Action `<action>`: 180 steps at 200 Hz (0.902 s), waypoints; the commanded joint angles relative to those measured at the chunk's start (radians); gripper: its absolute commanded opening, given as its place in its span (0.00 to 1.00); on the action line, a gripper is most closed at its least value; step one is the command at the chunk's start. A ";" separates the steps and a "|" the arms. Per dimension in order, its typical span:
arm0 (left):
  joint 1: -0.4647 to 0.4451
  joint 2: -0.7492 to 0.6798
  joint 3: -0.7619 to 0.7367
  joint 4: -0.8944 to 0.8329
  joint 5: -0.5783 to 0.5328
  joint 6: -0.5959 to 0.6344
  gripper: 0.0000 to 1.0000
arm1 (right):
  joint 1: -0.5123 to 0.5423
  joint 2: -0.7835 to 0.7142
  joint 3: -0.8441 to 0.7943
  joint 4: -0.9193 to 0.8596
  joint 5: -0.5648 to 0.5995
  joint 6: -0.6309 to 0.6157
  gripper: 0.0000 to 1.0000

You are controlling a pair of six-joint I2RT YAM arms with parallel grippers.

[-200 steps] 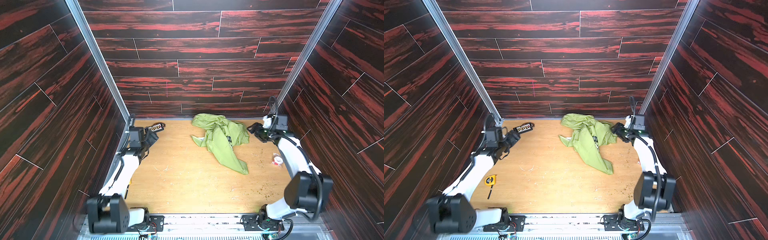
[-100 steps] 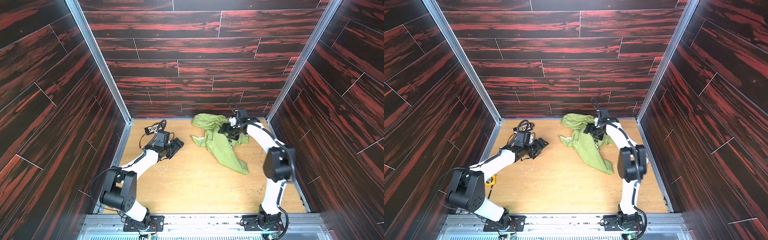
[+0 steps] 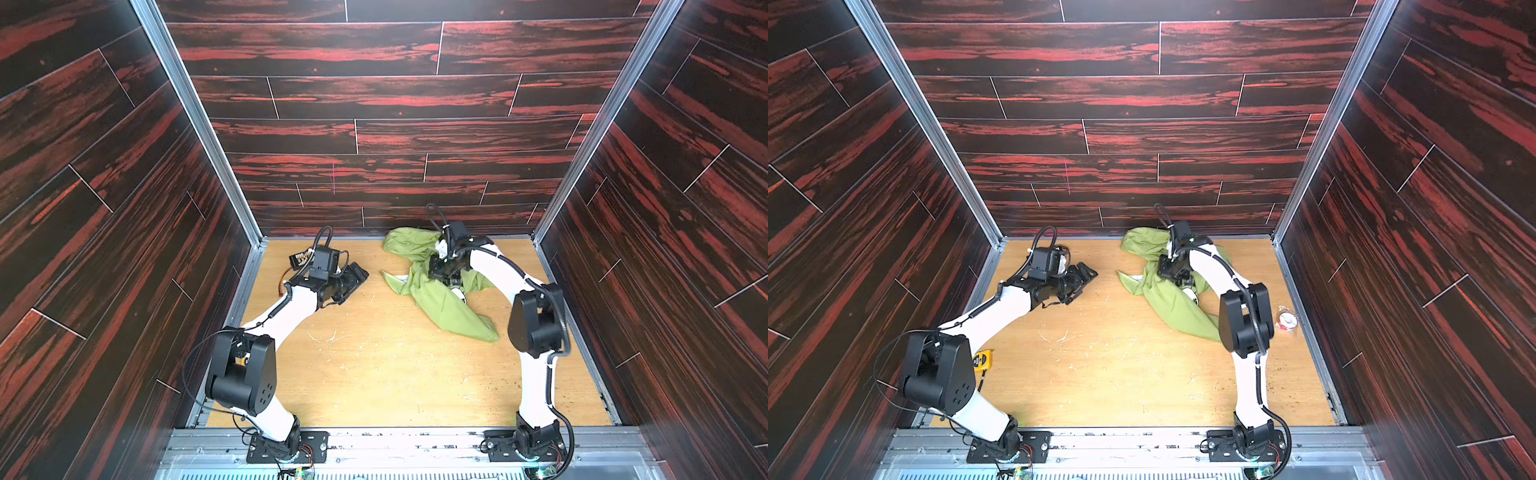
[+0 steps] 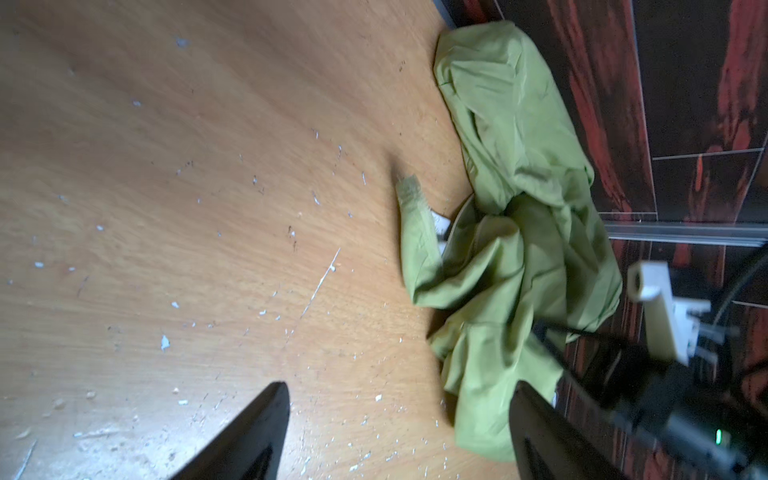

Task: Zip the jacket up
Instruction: 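Reach both grippers to the green jacket and grasp its fabric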

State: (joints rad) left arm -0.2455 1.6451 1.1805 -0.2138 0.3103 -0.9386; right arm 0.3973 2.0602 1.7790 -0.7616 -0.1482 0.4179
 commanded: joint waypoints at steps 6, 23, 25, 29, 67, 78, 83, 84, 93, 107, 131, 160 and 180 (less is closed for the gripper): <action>0.009 0.031 0.080 -0.050 -0.001 -0.001 0.84 | 0.048 -0.287 -0.208 0.046 -0.063 -0.033 0.00; 0.006 0.041 0.107 -0.048 -0.005 -0.018 0.84 | 0.058 -0.432 -0.387 0.083 -0.072 -0.011 0.00; 0.006 0.043 0.112 -0.047 -0.005 -0.020 0.84 | 0.058 -0.444 -0.407 0.087 -0.073 -0.008 0.00; 0.005 0.045 0.119 -0.049 -0.008 -0.024 0.84 | 0.058 -0.480 -0.446 0.091 -0.069 -0.003 0.00; -0.054 0.158 0.212 -0.075 0.001 -0.055 0.84 | 0.052 -0.693 -0.707 0.051 0.062 0.066 0.00; -0.083 0.204 0.253 -0.084 0.012 -0.056 0.84 | 0.046 -0.699 -0.714 -0.003 0.122 0.086 0.00; -0.096 0.228 0.273 -0.092 0.016 -0.050 0.84 | 0.045 -0.698 -0.715 -0.016 0.139 0.091 0.00; -0.099 0.233 0.277 -0.093 0.016 -0.048 0.84 | 0.045 -0.698 -0.714 -0.018 0.142 0.093 0.00; -0.119 0.272 0.305 -0.113 0.025 -0.035 0.83 | 0.039 -0.693 -0.716 -0.028 0.159 0.102 0.07; -0.138 0.303 0.316 -0.132 0.046 -0.021 0.80 | 0.033 -0.681 -0.711 -0.028 0.179 0.126 0.24; -0.142 0.243 0.229 -0.175 0.023 0.064 0.79 | 0.017 -0.637 -0.659 -0.060 0.175 0.199 0.49; -0.141 0.063 0.086 -0.198 -0.028 0.271 0.82 | 0.018 -0.604 -0.614 -0.077 0.144 0.218 0.63; -0.149 -0.020 0.009 -0.219 -0.059 0.397 0.84 | 0.018 -0.592 -0.583 -0.129 0.157 0.215 0.66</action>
State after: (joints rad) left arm -0.3943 1.7794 1.2472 -0.3851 0.3069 -0.7467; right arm 0.4164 1.4349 1.1526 -0.8124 -0.0040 0.6033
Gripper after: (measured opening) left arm 0.835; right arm 0.651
